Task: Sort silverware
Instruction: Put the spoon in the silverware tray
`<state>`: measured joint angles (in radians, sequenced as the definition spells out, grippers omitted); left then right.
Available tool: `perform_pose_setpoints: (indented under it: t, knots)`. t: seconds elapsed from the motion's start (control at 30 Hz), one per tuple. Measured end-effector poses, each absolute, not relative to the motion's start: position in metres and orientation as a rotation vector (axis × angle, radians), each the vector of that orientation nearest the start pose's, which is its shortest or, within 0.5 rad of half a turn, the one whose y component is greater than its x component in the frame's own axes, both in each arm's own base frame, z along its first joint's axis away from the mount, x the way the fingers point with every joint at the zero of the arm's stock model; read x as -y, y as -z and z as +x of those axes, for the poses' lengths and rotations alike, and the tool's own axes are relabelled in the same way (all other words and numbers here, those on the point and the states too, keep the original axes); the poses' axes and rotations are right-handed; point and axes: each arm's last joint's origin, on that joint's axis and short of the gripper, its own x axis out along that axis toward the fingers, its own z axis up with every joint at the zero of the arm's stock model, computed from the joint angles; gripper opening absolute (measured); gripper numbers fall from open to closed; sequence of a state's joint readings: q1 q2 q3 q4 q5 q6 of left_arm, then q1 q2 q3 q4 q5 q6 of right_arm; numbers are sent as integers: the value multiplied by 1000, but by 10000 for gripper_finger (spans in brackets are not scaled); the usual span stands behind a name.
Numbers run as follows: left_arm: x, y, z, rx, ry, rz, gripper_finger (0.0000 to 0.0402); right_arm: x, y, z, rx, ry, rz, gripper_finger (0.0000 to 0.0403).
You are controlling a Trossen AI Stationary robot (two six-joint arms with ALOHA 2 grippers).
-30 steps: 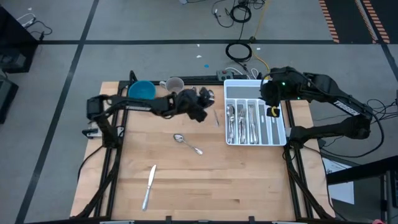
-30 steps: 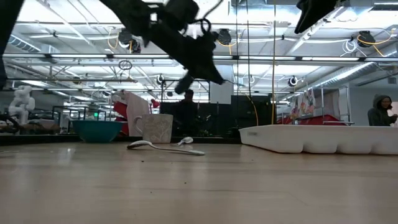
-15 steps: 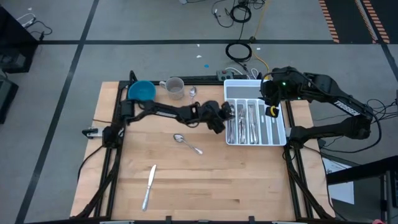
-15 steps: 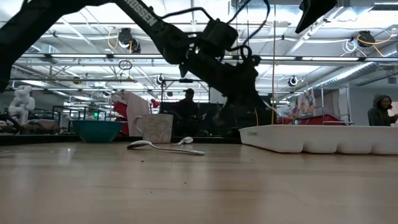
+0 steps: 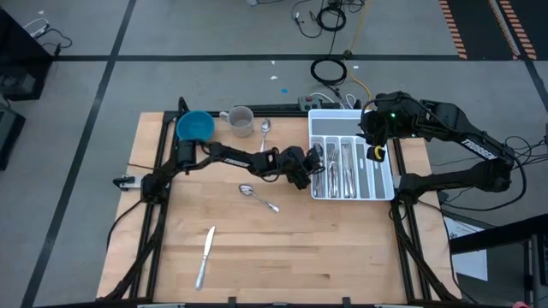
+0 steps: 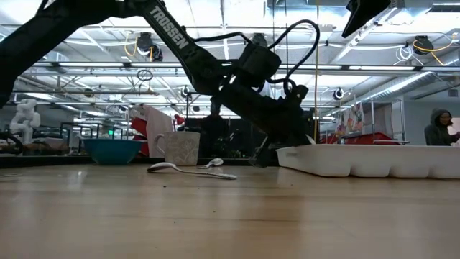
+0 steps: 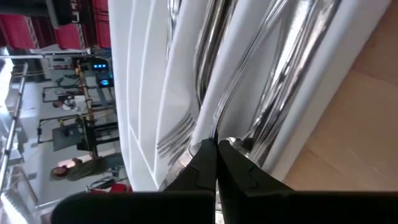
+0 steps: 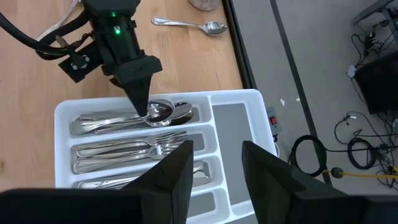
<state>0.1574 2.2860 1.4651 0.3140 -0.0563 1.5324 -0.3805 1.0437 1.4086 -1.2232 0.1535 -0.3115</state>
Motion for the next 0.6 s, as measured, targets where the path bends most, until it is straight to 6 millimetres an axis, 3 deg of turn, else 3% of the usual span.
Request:
perform_pose_setpoints:
  t: [0.6]
  knots:
    - [-77,-115,481,-585,250,1450,55,61,-402,145,-921,298,-189,130]
